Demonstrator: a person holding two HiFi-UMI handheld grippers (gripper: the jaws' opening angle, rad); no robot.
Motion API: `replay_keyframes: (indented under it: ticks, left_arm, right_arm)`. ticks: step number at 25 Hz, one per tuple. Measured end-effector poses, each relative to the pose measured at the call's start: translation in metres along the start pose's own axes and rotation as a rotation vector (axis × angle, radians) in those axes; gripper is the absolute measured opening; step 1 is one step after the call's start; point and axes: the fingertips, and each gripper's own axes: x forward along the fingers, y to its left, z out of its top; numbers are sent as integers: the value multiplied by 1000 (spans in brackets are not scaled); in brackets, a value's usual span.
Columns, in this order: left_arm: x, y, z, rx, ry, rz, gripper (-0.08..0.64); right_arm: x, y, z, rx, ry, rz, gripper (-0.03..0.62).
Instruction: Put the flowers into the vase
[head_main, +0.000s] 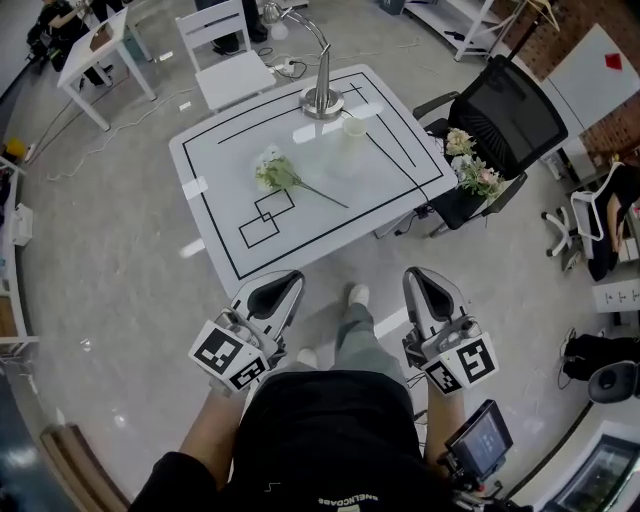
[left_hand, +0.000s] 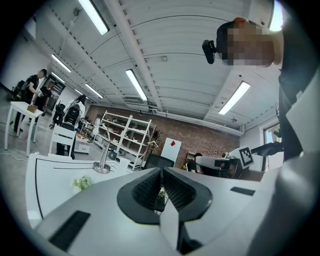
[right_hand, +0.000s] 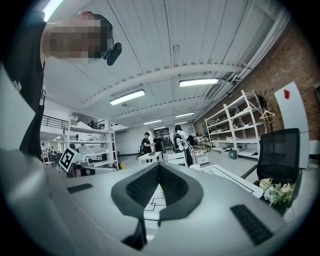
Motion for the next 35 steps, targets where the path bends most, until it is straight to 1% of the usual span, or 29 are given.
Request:
replay_keyframes:
  ticks: [8,17,21,28,32,35]
  left_arm:
    - [59,31,7,-18,1,91,2]
    - [127,62,15,-48,22,218,2]
    - [152,74,15,-60,20,267,2]
    - [184,85,17,-53,33,346,3]
    - [182,98,20,-85,18,408,3]
    - [178,110,23,-86,18,443,8]
  right_arm:
    - [42,-69,4,27,18,64,6]
    - [83,-149,15,59,37,159,6]
    - [98,-177,15,61,45,209,6]
    - [120,-208,13,78,55,291,6]
    - [129,-213,14,77,63,331,6]
    - [135,-211,12,81,71,358,6]
